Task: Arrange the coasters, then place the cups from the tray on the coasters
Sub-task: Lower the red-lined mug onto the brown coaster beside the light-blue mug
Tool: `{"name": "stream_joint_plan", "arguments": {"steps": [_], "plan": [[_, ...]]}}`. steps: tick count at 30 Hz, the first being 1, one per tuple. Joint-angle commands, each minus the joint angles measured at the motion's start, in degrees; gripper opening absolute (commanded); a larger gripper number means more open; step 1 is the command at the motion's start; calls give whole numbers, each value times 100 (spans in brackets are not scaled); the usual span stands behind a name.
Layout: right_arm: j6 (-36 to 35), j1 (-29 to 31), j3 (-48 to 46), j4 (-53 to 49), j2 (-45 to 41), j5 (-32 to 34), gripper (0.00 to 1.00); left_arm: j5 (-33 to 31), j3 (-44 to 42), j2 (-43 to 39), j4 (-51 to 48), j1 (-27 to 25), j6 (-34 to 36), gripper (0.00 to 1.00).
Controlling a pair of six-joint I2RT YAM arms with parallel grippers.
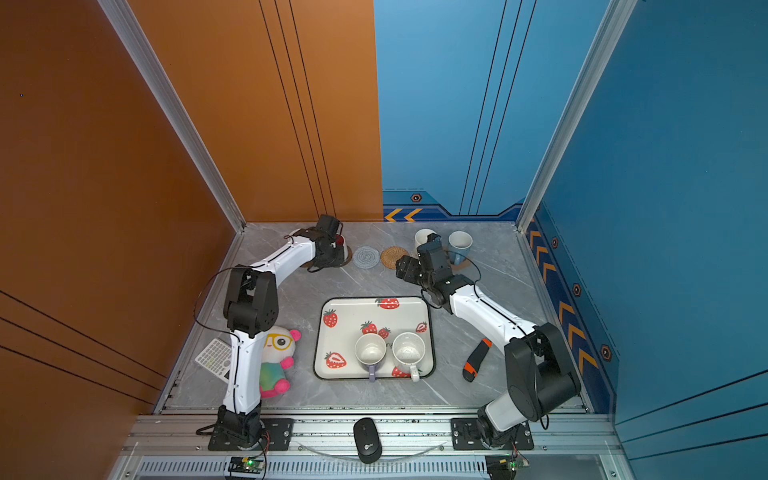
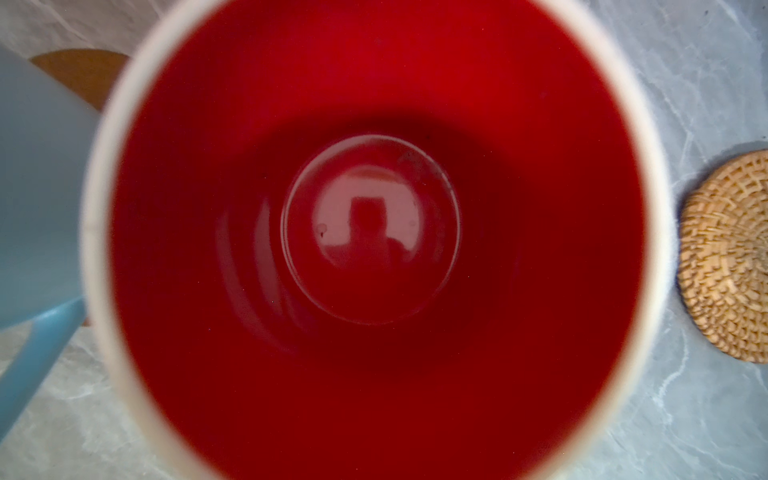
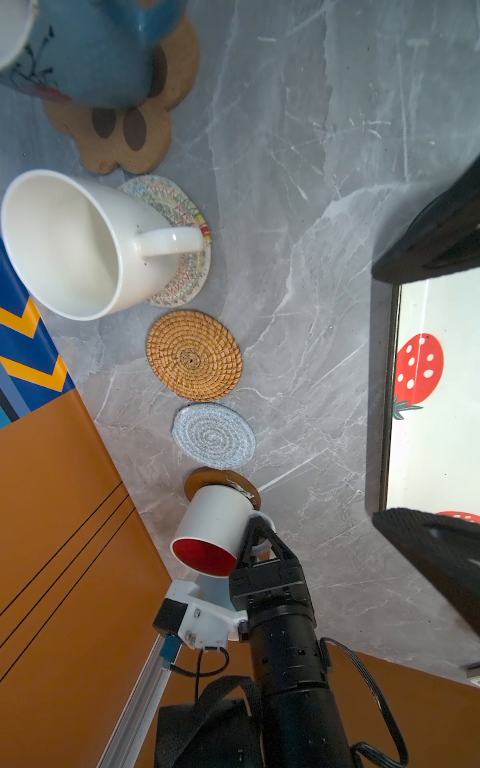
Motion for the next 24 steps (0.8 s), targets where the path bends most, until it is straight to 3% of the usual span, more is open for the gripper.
{"name": "stream_joint_plan", "arguments": {"steps": [1,24], "plan": [[-6,-47,146,-12,69,-67,83,-37,317,-3,215,82,-46,0],[-2,-49,145,-20,58,-77,83,226,394,203,206,97,-168,0]]}}
